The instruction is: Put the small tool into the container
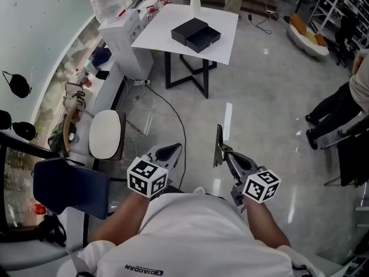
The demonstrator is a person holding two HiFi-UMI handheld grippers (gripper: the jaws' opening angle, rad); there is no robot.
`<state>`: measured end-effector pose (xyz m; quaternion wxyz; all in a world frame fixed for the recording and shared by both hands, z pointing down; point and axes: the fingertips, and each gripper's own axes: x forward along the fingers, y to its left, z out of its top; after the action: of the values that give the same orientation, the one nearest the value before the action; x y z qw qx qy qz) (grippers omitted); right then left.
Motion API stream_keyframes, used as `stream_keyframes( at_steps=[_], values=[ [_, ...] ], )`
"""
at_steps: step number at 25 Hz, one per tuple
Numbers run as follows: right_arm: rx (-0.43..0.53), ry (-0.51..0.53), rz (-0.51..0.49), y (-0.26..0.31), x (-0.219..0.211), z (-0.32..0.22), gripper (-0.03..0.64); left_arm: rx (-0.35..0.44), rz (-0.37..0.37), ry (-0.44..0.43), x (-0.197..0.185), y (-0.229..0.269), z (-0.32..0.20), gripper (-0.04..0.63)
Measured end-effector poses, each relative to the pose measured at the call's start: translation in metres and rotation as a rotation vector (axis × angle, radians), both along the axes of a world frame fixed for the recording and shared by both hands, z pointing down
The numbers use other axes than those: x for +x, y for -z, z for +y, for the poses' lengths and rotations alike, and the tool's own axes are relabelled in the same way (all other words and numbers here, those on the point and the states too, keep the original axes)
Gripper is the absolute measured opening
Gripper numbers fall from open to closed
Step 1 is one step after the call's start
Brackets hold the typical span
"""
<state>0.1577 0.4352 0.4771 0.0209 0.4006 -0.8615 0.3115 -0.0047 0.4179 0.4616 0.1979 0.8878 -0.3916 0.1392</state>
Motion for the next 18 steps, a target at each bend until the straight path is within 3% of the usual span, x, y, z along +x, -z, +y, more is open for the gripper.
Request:
stream_keyframes(
  at_steps=[10,18],
  values=[
    [-0.045,0.016,-0.009,-0.017,-0.006,-0.019,0.017,-0.035,-0.015,0.029,-0.010,-0.017,-0.012,0.009],
    [-0.052,-0.003,0.009,-0.019,-0.021,-0.075,0.017,-0.014,-0.012,-0.015,-0.017,-0.020,-0.072,0.009]
  ],
)
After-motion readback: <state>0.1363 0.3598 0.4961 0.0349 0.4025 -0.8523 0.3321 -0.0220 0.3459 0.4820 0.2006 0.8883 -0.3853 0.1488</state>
